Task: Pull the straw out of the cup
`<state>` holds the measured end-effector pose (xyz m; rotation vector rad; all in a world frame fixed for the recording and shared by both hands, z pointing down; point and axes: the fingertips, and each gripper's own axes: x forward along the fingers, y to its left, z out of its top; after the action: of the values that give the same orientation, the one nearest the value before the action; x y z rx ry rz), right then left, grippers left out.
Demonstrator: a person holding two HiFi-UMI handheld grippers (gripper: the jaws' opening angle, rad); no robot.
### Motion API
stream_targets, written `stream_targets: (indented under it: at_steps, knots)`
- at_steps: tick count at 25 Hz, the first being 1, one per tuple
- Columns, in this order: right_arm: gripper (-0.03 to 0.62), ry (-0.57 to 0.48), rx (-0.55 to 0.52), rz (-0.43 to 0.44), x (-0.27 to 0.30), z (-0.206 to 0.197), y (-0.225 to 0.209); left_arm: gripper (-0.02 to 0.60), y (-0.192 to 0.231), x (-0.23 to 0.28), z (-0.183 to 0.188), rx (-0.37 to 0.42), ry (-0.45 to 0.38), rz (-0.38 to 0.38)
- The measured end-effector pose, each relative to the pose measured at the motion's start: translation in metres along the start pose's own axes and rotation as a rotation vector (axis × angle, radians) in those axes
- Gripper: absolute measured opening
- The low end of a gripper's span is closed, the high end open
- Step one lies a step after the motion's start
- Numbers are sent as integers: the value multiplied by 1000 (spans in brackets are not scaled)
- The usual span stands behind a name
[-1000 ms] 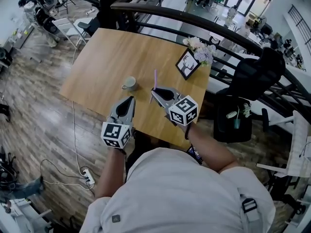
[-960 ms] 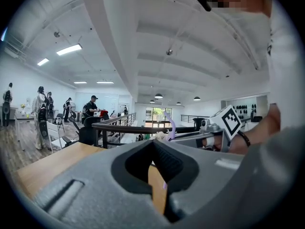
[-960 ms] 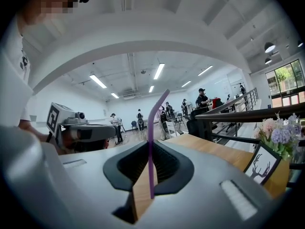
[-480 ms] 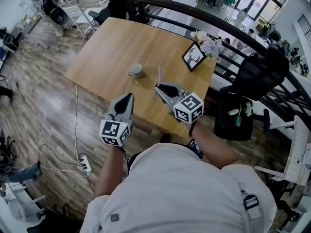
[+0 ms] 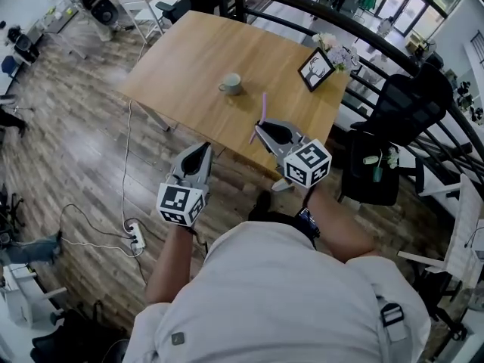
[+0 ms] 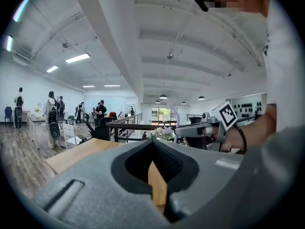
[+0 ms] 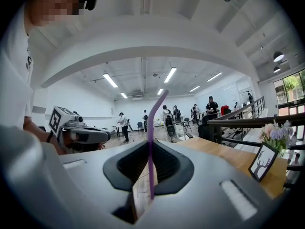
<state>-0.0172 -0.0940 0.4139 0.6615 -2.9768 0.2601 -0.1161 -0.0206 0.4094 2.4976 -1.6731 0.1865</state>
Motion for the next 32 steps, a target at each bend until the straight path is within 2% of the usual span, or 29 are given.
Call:
stream_targets:
  at_steps: [7,15,20,32]
  knots:
    - [35,-14,1,-23,-45,-6,77,5,-28,-95,-7,21,-12,-8]
    - [35,-30,6,-12,-74,-16,149,5,-56,-148,-14,16,-34,-22]
    - [34,-45,-12,-14,-83,-15,168,5,-59,-159,-13,5,-48,-16]
    - [34,-56,-21,-6,-89,-11,181,5,-61,-165,-8,5,-63,-15]
